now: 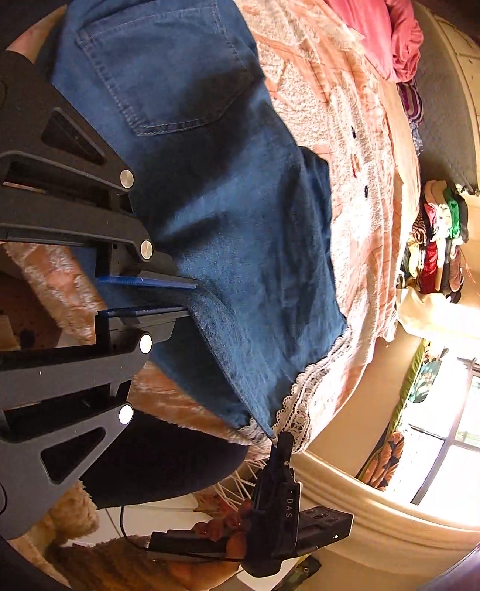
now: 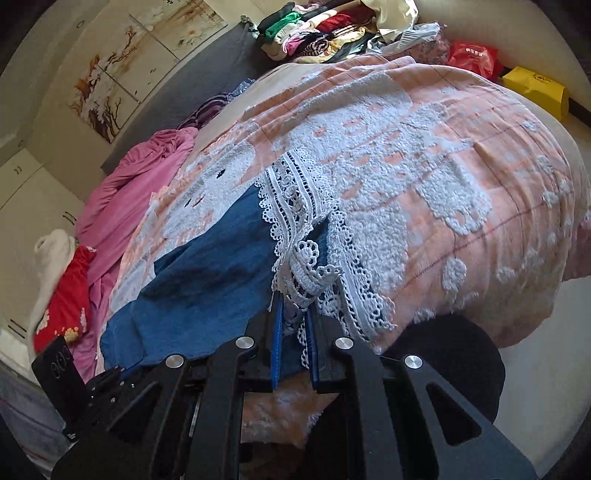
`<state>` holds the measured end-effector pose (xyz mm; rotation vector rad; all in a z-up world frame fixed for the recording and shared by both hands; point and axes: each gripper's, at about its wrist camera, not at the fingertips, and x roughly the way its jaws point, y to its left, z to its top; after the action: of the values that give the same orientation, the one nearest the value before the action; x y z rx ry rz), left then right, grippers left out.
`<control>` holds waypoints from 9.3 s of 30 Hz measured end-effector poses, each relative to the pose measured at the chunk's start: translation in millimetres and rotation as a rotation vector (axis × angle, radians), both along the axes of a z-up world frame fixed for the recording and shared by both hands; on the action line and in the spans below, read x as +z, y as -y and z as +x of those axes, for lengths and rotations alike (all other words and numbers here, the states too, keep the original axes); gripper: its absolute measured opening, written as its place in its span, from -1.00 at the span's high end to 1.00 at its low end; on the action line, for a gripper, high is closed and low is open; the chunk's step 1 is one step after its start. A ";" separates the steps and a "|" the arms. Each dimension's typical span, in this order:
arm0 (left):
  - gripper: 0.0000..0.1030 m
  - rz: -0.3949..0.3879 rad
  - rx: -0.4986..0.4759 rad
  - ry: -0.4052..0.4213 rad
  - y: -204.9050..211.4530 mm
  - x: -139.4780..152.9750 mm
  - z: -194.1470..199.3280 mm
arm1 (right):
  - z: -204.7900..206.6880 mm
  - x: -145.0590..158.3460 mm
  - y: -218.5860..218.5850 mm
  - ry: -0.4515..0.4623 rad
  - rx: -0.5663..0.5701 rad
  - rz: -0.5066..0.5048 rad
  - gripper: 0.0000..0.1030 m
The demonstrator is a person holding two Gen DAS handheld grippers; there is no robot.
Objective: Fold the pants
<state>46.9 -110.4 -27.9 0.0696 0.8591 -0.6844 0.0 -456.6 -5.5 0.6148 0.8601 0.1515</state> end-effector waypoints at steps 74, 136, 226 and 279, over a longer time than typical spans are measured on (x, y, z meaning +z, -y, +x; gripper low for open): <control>0.56 -0.122 0.722 -0.076 -181.0 -5.9 -0.1 | 21.9 -26.2 -140.3 -0.050 0.432 -0.281 -0.06; 0.84 -0.035 0.133 -0.277 -22.2 -17.9 189.3 | 72.1 -30.1 -150.7 0.062 0.500 -0.271 -0.23; -0.08 0.117 0.406 0.014 -40.9 3.1 73.2 | 30.1 -4.2 -65.6 0.051 0.335 -0.401 -0.06; -0.46 0.054 0.336 0.118 -21.5 70.4 22.0 | -49.5 50.6 -30.3 0.151 0.152 -0.333 -0.37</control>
<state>68.8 -88.8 42.5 0.0134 0.7535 -0.3390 -49.5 -426.3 45.2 0.2232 0.7641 0.1847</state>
